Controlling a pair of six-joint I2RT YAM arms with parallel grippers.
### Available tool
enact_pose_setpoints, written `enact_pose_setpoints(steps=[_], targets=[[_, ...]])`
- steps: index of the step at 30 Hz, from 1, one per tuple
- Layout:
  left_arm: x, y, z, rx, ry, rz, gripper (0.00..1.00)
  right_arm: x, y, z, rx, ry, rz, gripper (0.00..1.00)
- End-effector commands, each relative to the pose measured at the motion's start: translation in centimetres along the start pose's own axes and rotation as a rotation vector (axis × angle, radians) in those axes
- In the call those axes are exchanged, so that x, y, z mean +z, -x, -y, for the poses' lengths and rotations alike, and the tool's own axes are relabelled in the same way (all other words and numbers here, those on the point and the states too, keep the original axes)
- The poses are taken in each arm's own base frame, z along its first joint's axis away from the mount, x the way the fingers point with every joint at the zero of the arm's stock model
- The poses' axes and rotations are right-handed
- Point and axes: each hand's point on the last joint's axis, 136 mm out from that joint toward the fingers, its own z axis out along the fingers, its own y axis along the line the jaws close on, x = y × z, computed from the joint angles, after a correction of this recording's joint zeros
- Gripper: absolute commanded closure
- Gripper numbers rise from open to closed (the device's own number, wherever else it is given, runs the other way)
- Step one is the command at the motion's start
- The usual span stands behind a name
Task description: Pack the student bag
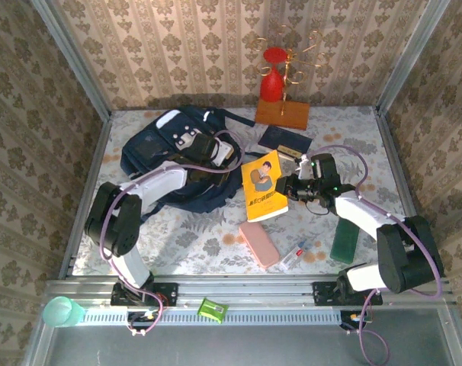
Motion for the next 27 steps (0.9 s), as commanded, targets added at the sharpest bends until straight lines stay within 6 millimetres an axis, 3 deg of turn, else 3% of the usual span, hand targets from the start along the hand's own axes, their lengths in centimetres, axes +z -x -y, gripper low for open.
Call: enact_pose_setpoints(steps=[1,5,9,11,17,21,24,27], targets=[[0.2,1.0,-0.3,-0.006,-0.009,0.01,0.8,-0.1,1.5,-1.7,-0.059,0.052,0.042,1.0],[0.6,0.8,-0.7,-0.011,-0.006,0.0,0.83,-0.1,1.3,-1.5,-0.055,0.052,0.04,1.0],[-0.1,1.6,-1.2,-0.013,0.013,0.022,0.94,-0.1,1.2,-1.5,-0.049,0.057,0.039,1.0],[-1.5,2.6,-1.2,0.001,0.025,0.061,1.0,-0.2,1.2,-2.0,-0.045,0.076,0.037,1.0],[-7.4,6.0,-1.4,0.079,0.094,0.243,1.0,-0.6,1.1,-5.0,-0.041,0.184,0.032,1.0],[-10.0,7.2,-1.0,0.094,0.109,0.317,1.0,-0.6,1.1,-6.9,-0.032,0.248,0.04,1.0],[-11.5,7.9,-0.1,0.11,0.101,0.35,1.0,0.4,0.7,-8.7,-0.028,0.3,0.022,1.0],[-12.9,8.7,0.6,0.125,0.101,0.385,1.0,2.7,0.9,-9.1,0.013,0.298,0.003,1.0]])
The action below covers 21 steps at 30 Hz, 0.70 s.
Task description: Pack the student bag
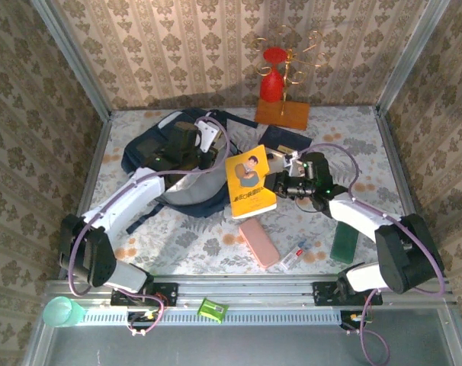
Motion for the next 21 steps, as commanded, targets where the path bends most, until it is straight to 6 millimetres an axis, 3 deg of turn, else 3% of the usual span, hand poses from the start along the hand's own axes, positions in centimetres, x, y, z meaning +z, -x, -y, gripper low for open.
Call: enact_pose_setpoints(steps=[1,7,13,21], targets=[[-2.2,3.3,0.9,0.041,-0.01,0.113,1.0,2.3,1.5,-2.9,0.008,0.105,0.011,1.0],[-2.9,4.8,1.0,0.048,-0.014,0.149,1.0,8.5,3.2,-4.1,0.076,0.144,-0.008,1.0],[-2.8,5.8,-0.9,0.027,0.048,0.14,1.0,15.0,6.1,-4.4,0.16,0.104,0.101,1.0],[-3.3,8.1,-2.3,-0.097,0.028,0.187,1.0,19.6,10.9,-3.0,0.251,0.006,0.423,1.0]])
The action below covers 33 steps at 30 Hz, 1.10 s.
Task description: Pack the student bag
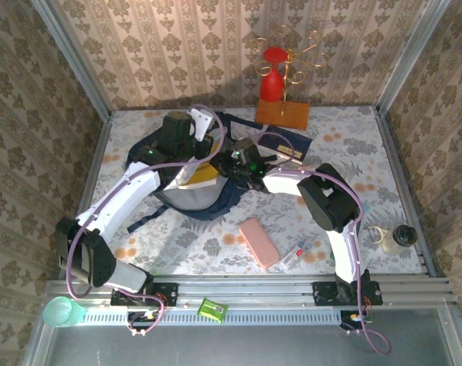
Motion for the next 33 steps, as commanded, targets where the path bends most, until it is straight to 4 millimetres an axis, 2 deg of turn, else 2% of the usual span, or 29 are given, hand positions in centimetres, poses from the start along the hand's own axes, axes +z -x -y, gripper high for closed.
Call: enact_pose_setpoints(steps=[1,8,12,14,15,18,19,25,27,29,30,32,33], targets=[[-1.2,4.6,-0.1,-0.058,-0.02,0.129,1.0,1.0,4.6,-2.5,0.054,0.061,0.278,1.0],[-1.3,5.7,-0.7,-0.093,-0.019,0.144,1.0,4.7,5.6,-3.2,0.047,0.035,0.478,1.0],[-1.0,5.5,-1.4,-0.114,-0.014,0.137,1.0,7.9,5.4,-4.9,0.016,0.067,0.449,0.88],[-1.0,5.3,-1.7,-0.126,-0.014,0.135,1.0,8.1,4.9,-5.1,-0.019,0.072,0.406,0.77],[-1.1,5.2,-1.9,-0.132,-0.013,0.137,1.0,7.5,4.8,-4.9,-0.053,0.057,0.394,0.72],[-1.1,4.9,-2.1,-0.144,-0.012,0.146,1.0,3.9,4.7,-5.9,-0.16,0.045,0.376,0.59],[-1.2,4.7,-3.0,-0.161,0.0,0.148,1.0,2.5,4.7,-6.1,-0.187,0.035,0.367,0.55],[-0.7,3.4,-4.7,-0.201,0.015,0.143,1.0,-4.6,3.8,-5.8,-0.282,0.06,0.292,0.44],[-0.3,2.6,-4.9,-0.208,0.019,0.128,1.0,-6.7,3.7,-5.6,-0.306,0.078,0.26,0.43],[0.0,1.5,-5.0,-0.207,0.019,0.109,1.0,-9.1,4.8,-3.8,-0.325,0.035,0.255,0.42],[0.4,0.7,-4.9,-0.209,0.017,0.093,1.0,-10.3,5.9,-2.2,-0.34,-0.017,0.253,0.41],[1.2,-1.1,-4.3,-0.22,-0.005,0.065,0.99,-12.7,8.8,1.3,-0.348,-0.15,0.264,0.39],[1.6,-2.0,-3.8,-0.227,-0.028,0.053,0.93,-13.9,10.4,3.2,-0.352,-0.224,0.263,0.36]])
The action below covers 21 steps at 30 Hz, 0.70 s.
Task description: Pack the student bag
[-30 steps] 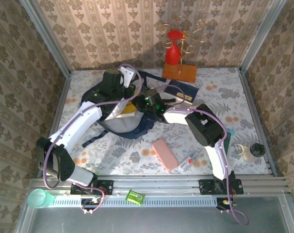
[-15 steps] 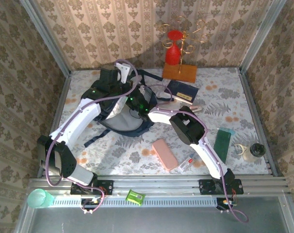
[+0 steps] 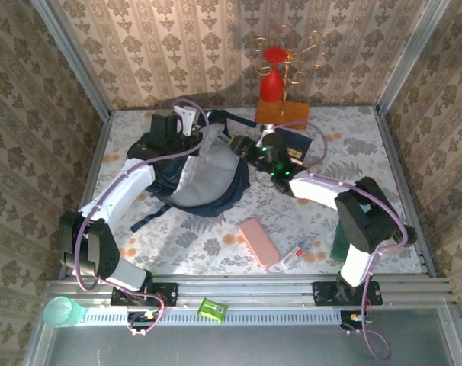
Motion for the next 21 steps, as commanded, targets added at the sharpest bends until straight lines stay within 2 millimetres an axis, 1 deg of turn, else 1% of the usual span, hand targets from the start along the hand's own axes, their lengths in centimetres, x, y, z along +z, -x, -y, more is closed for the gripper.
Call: enact_pose_setpoints(steps=[1,3,5,7,8,10,11,13,16,18,21], targets=[[0.1,-0.5,0.6,-0.028,-0.048,0.04,0.89,-2.0,2.6,8.4,-0.104,-0.232,-0.075,0.32],[0.7,-1.8,1.3,-0.028,-0.073,0.015,0.78,-2.6,4.8,12.3,-0.11,-0.347,-0.072,0.29],[1.0,-2.8,1.9,-0.032,-0.083,-0.002,0.69,-2.5,6.9,15.1,-0.11,-0.414,-0.065,0.26],[1.0,-3.4,2.6,-0.045,-0.1,-0.008,0.55,-2.0,8.5,17.5,-0.102,-0.466,-0.068,0.23],[1.0,-3.8,2.8,-0.051,-0.105,-0.01,0.5,-1.8,9.1,18.5,-0.094,-0.492,-0.07,0.22],[0.8,-4.2,2.9,-0.066,-0.105,0.002,0.37,-0.9,10.3,20.5,-0.088,-0.535,-0.084,0.17],[0.7,-4.6,4.2,-0.054,-0.131,-0.003,0.33,-0.5,10.6,21.1,-0.089,-0.553,-0.093,0.15],[0.5,-5.0,4.6,-0.059,-0.134,-0.005,0.29,0.4,11.3,23.0,-0.094,-0.609,-0.12,0.12],[0.7,-5.7,5.5,-0.065,-0.153,-0.019,0.27,1.3,12.0,25.1,-0.11,-0.665,-0.151,0.1],[1.0,-6.2,6.0,-0.069,-0.163,-0.032,0.26,1.8,12.7,26.1,-0.118,-0.695,-0.162,0.09],[1.7,-6.8,7.5,-0.072,-0.191,-0.058,0.26,2.3,13.1,27.4,-0.131,-0.729,-0.204,0.07]])
